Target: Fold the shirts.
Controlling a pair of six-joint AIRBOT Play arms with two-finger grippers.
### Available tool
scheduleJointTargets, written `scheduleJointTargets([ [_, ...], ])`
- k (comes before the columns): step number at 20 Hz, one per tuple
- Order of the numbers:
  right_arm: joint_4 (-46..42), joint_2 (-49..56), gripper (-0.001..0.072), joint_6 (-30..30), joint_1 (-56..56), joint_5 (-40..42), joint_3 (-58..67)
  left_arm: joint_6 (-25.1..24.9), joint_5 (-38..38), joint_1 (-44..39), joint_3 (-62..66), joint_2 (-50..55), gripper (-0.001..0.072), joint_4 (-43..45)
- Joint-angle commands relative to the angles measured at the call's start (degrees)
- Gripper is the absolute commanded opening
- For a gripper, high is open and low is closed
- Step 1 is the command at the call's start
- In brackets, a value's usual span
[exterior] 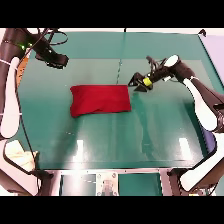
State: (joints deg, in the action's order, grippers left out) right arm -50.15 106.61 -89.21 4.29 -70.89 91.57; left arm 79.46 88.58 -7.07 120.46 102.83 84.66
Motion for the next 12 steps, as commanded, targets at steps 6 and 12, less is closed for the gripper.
scheduleJointTargets([
  [6,12.9,4.4,0.0547,3.0,9.3,10.1,-8.4,0.0,0.5,0.0,0.0,0.0,0.0021,0.5],
  [12,16.0,0.5,0.0016,5.0,6.9,3.1,3.5,0.0,1.1,0.0,0.0,0.0,0.0021,0.5],
])
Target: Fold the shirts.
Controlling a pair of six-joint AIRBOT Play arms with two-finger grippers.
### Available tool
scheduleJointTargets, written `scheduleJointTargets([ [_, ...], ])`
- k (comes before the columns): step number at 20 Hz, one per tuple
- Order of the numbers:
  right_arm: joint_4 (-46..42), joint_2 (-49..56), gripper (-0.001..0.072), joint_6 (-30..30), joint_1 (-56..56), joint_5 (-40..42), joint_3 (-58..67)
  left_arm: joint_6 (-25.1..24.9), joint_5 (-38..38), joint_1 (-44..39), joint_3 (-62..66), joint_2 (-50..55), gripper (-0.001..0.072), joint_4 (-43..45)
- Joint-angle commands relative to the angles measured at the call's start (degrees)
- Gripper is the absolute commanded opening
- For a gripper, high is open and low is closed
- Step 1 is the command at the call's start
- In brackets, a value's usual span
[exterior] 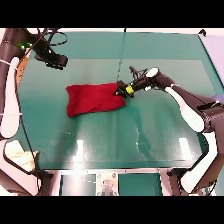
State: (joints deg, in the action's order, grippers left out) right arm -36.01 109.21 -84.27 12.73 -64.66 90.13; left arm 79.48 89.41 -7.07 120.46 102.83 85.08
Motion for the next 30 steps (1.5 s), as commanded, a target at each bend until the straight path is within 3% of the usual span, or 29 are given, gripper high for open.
scheduleJointTargets([
  [1,1.4,-4.5,0.0016,-0.9,-4.0,-4.8,7.1,0.0,0.2,0.0,0.0,0.0,0.0021,0.0],
  [8,0.2,-20.5,0.0016,-4.4,-30.7,-11.1,10.3,0.0,0.3,0.0,-4.7,0.0,0.0021,0.0],
  [13,-0.5,-22.5,0.0016,-5.3,-53.7,-15.4,10.3,0.0,0.0,0.0,-6.2,0.0,0.0021,0.0],
  [18,-8.3,-23.1,0.0016,-6.0,-70.8,-19.3,10.3,0.2,0.1,0.0,-6.2,0.0,0.0021,-0.2],
  [24,-11.8,-26.9,0.0016,-5.7,-78.3,-21.1,10.3,0.7,0.3,0.0,-6.2,0.0,0.0021,-0.3],
  [30,-25.4,-30.1,0.0016,-8.1,-78.3,-25.9,5.4,0.6,1.3,0.0,-6.2,0.0,0.0021,-1.6],
])
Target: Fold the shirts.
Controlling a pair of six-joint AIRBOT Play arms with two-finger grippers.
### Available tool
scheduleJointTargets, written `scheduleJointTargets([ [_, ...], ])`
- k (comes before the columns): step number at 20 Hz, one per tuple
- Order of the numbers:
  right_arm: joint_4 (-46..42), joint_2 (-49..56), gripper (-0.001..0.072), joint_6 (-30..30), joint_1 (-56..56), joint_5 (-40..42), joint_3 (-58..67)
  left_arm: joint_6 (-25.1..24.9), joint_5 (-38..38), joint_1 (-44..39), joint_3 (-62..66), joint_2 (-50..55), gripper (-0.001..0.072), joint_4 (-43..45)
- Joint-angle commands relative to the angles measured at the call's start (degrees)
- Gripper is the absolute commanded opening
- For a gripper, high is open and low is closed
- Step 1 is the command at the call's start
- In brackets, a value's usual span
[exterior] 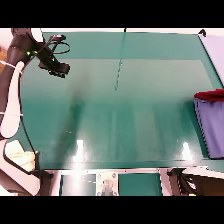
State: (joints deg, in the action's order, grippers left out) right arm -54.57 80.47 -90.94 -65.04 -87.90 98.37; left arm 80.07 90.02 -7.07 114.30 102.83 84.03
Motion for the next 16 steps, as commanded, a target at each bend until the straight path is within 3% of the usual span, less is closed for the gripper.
scheduleJointTargets([
  [1,-10.5,-2.1,0.0016,-3.2,-0.5,-3.5,-5.4,0.0,1.1,0.0,0.0,0.0,0.0021,-0.6],
  [4,-22.6,-4.9,0.0016,-9.1,-0.5,-4.5,-13.7,0.0,1.6,0.0,0.0,0.0,0.0021,-0.7],
  [8,-32.0,-5.4,0.0020,-9.8,-0.5,-3.7,-22.8,0.0,1.4,0.0,0.0,0.0,0.0021,-0.7],
  [9,-33.2,-5.3,0.0140,-10.8,-0.5,-3.2,-25.2,0.0,1.3,0.0,0.0,0.0,0.0021,-0.7],
  [11,-34.6,-5.0,0.0548,-12.2,-0.5,-4.0,-28.8,0.0,1.2,0.0,0.0,0.0,0.0021,-0.7],
  [15,-30.7,-4.7,0.0550,-13.9,0.0,-6.2,-27.8,0.5,1.4,0.0,0.0,-0.6,0.0021,-1.3],
  [16,-27.2,-4.7,0.0482,-13.8,0.8,-6.1,-26.5,0.5,1.2,0.0,0.0,-1.4,0.0020,-1.7],
])
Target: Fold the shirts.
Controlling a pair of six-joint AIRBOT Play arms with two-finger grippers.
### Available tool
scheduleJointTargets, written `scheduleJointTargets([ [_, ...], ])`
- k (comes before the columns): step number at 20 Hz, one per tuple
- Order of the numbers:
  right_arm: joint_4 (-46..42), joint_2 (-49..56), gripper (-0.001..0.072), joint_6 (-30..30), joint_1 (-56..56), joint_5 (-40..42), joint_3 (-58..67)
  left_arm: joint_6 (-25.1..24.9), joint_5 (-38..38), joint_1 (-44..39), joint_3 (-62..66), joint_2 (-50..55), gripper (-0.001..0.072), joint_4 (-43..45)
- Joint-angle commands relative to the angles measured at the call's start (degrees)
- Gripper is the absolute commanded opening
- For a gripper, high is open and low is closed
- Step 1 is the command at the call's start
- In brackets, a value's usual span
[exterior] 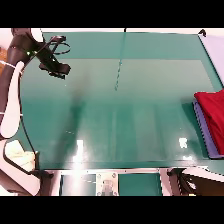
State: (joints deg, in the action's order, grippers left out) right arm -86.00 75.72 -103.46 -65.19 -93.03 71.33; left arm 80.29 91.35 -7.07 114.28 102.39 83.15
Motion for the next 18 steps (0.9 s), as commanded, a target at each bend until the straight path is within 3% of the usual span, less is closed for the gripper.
scheduleJointTargets([
  [1,8.2,0.0,0.0199,0.5,2.4,-0.2,2.1,0.7,-0.2,0.0,0.0,-1.8,0.0020,-1.3],
  [2,11.2,-0.2,0.0039,2.1,4.5,1.0,3.2,2.0,-0.2,0.0,0.0,-2.7,0.0020,-1.4],
  [8,13.6,-5.2,0.0015,6.1,27.1,12.4,-1.6,6.7,3.4,-1.6,-5.3,-7.7,0.0020,-5.6],
  [10,13.6,-9.7,0.0015,7.7,35.2,15.1,-8.3,6.6,2.8,-3.3,-14.6,-12.4,0.0020,-5.6],
  [15,15.0,-23.8,0.0015,8.1,51.7,20.2,-26.6,7.6,-7.5,-5.9,-50.6,-33.4,0.0020,-6.9],
  [18,16.2,-28.8,0.0016,8.0,57.5,24.1,-30.8,8.9,-11.5,-5.9,-62.6,-42.2,0.0020,-6.9],
])
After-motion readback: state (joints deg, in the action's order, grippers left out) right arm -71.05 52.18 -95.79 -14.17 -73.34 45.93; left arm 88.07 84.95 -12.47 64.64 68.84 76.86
